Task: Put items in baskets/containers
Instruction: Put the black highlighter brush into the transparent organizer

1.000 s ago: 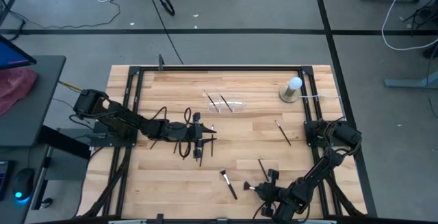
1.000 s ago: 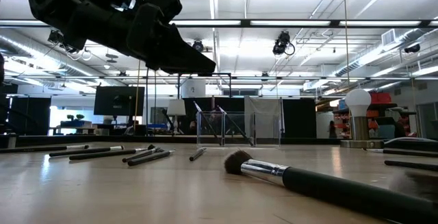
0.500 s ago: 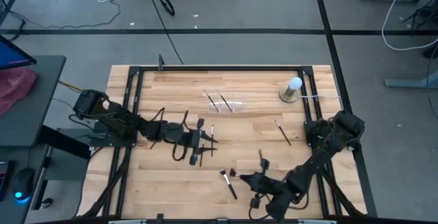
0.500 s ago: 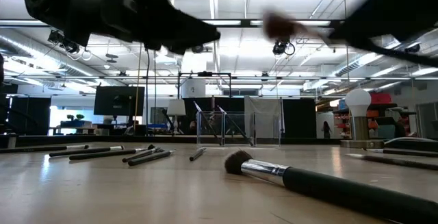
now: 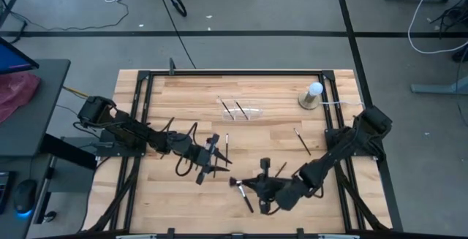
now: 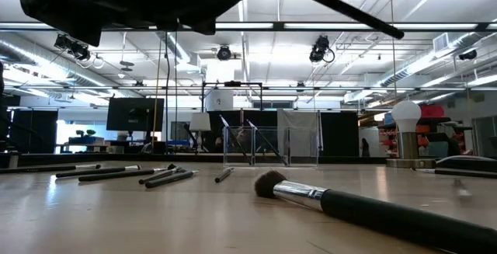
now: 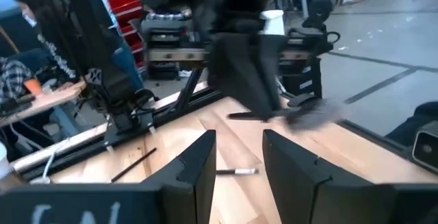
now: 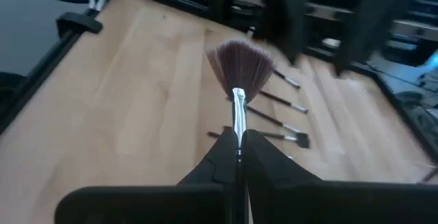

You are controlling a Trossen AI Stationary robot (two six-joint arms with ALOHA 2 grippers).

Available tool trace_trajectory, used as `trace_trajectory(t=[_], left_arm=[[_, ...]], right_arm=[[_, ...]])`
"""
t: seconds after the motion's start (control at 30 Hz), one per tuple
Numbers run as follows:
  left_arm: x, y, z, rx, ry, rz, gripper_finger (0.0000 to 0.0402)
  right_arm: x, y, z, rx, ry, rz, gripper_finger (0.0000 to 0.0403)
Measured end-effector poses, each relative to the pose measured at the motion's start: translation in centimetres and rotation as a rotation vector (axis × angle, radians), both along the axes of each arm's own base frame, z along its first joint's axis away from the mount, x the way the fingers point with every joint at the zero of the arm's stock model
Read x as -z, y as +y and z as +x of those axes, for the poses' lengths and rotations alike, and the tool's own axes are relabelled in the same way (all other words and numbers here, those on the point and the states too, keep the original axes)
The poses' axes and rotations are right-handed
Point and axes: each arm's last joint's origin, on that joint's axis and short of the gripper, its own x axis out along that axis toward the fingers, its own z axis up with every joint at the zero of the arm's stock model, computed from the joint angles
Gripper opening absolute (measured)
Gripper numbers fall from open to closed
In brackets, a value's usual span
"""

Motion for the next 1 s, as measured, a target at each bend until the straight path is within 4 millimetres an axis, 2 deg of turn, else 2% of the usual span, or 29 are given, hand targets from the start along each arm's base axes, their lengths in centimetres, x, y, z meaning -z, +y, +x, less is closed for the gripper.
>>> trace_trajectory(t=[0.1, 0.2, 0.43, 0.57, 0.73, 0.9, 1.0], left_arm=[[0.0, 0.0, 0.0, 0.003, -0.015, 0.048, 0.0126], [0.0, 0.0, 0.0, 0.005, -0.026, 0.074, 0.0136], [-0.5, -0.2, 0.9, 0.004, -0.05, 0.056, 0.0214], [-0.6, -0.8, 2.9, 0.012, -0.051, 0.012, 0.0249], [-0.2, -1.6, 5.3, 0.025, -0.081, -0.002, 0.026], [-0.7, -1.9, 6.2, 0.044, -0.163, -0.049, 0.0256], [-0.6, -2.1, 6.2, 0.116, -0.163, -0.06, 0.0251]], right_arm=[[0.1, -1.6, -1.0, 0.015, -0.029, 0.021, 0.0011], [0.6, -2.9, -2.0, 0.01, -0.146, 0.1, 0.0011], [2.0, -5.1, -3.5, -0.125, -0.45, 0.26, 0.0011], [2.1, -5.5, -3.6, -0.173, -0.482, 0.274, 0.0011], [2.0, -5.4, -3.5, -0.239, -0.477, 0.285, 0.0011], [2.0, -5.2, -3.6, -0.255, -0.473, 0.289, 0.0011], [2.1, -5.2, -3.6, -0.255, -0.471, 0.289, 0.0011]])
